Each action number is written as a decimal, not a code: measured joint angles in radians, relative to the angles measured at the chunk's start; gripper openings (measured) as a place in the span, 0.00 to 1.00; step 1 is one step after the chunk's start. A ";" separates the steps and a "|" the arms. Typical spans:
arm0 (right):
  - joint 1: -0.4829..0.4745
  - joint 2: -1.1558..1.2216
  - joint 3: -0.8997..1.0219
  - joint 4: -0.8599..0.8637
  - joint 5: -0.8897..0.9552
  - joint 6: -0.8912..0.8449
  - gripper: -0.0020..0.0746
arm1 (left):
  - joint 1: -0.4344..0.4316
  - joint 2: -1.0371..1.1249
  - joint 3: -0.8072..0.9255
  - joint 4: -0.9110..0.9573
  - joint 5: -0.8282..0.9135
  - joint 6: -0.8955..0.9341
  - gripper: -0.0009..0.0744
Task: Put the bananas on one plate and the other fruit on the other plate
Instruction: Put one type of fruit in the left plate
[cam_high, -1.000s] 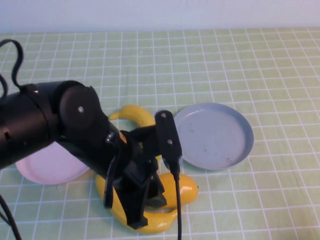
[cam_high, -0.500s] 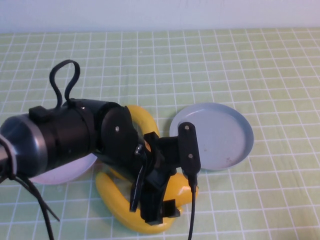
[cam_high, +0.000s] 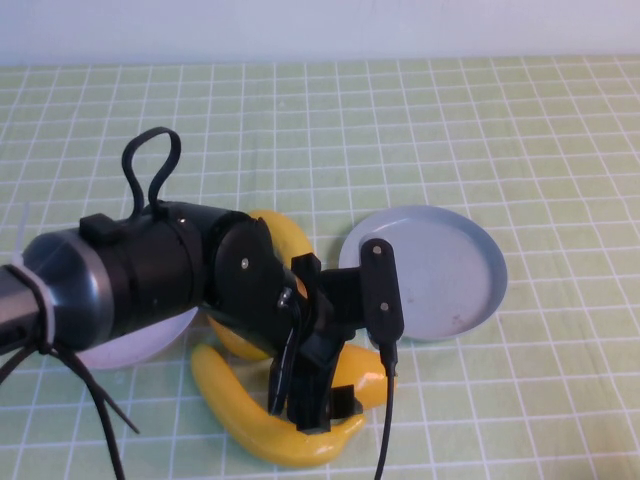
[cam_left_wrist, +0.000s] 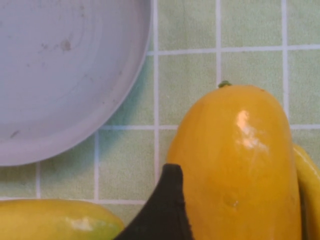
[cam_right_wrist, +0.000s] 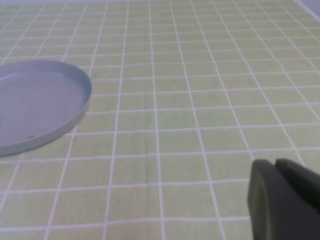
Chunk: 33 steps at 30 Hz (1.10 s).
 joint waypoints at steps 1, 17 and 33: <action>0.000 0.000 0.000 0.000 0.000 0.000 0.01 | 0.000 0.004 0.000 0.000 -0.002 0.000 0.89; 0.000 0.000 0.000 0.000 0.000 0.000 0.01 | 0.000 0.062 -0.003 0.024 -0.009 -0.002 0.82; 0.000 0.000 0.000 0.000 0.000 0.000 0.01 | 0.000 0.126 -0.003 0.043 -0.022 -0.008 0.75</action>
